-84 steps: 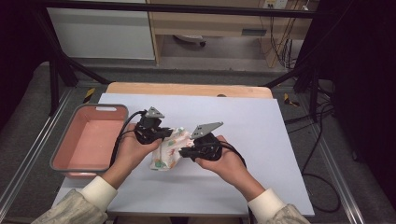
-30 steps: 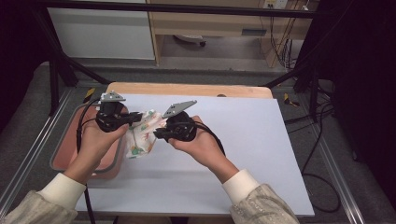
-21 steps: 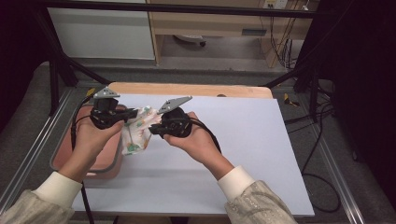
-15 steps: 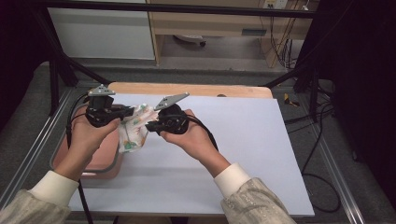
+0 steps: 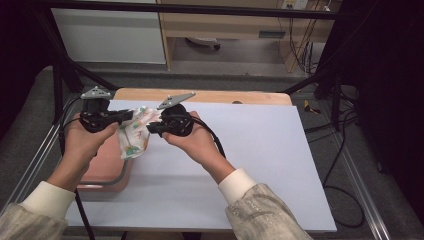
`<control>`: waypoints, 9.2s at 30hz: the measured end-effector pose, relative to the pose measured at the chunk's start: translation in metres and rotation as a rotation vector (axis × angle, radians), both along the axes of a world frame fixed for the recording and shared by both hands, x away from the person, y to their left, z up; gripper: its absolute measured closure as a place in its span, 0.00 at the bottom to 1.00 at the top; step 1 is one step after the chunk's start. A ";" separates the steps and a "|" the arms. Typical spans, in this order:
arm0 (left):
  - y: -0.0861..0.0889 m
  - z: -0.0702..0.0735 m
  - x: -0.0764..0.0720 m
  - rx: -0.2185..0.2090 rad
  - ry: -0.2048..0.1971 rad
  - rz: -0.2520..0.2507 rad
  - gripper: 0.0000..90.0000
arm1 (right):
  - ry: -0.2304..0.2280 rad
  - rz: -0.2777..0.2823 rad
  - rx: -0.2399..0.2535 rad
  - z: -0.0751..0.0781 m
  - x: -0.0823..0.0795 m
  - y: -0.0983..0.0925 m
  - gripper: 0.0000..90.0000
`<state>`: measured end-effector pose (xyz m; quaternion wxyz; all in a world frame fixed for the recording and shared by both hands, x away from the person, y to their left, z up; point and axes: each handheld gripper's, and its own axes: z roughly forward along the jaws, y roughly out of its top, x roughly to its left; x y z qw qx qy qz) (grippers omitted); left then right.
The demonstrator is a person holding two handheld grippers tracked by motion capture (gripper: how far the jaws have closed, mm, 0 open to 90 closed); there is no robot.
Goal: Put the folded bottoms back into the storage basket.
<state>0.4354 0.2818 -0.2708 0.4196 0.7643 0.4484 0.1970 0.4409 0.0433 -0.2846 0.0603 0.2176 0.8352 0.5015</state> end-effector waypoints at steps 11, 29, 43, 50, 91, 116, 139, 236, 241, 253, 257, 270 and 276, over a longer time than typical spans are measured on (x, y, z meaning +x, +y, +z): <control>0.020 0.001 -0.001 -0.015 -0.008 0.042 0.95 | -0.019 0.027 -0.003 0.002 0.001 0.024 0.96; 0.039 -0.002 0.005 -0.008 0.007 0.062 0.95 | -0.018 0.039 0.039 -0.007 0.008 0.051 0.96; 0.051 -0.003 0.008 -0.009 0.016 0.097 0.95 | -0.060 0.055 -0.021 -0.011 0.007 0.070 0.96; 0.061 -0.004 0.008 -0.023 0.028 0.114 0.95 | -0.049 0.072 -0.016 -0.011 0.005 0.078 0.96; 0.091 -0.003 0.005 -0.048 0.051 0.140 0.95 | -0.043 0.102 -0.023 -0.020 0.002 0.119 0.96; 0.102 -0.013 0.003 -0.043 0.074 0.150 0.95 | -0.042 0.118 -0.021 -0.027 -0.005 0.130 0.96; 0.116 -0.026 0.000 -0.044 0.096 0.162 0.94 | -0.036 0.137 -0.036 -0.038 -0.010 0.139 0.96; 0.018 -0.069 -0.087 0.010 -0.108 0.080 0.08 | -0.117 -0.291 -0.026 -0.029 -0.012 -0.091 0.08; 0.017 -0.069 -0.087 0.013 -0.114 0.081 0.08 | -0.113 -0.318 -0.016 -0.029 -0.010 -0.104 0.08; 0.021 -0.070 -0.090 0.001 -0.130 0.087 0.08 | -0.112 -0.362 0.025 -0.024 -0.015 -0.138 0.07; 0.020 -0.074 -0.086 -0.010 -0.126 0.091 0.08 | -0.121 -0.389 0.040 -0.024 -0.013 -0.143 0.07; 0.021 -0.075 -0.087 -0.015 -0.125 0.072 0.08 | -0.141 -0.425 0.036 -0.025 -0.011 -0.156 0.08; 0.021 -0.076 -0.089 -0.005 -0.123 0.074 0.08 | -0.156 -0.447 0.049 -0.027 -0.013 -0.168 0.06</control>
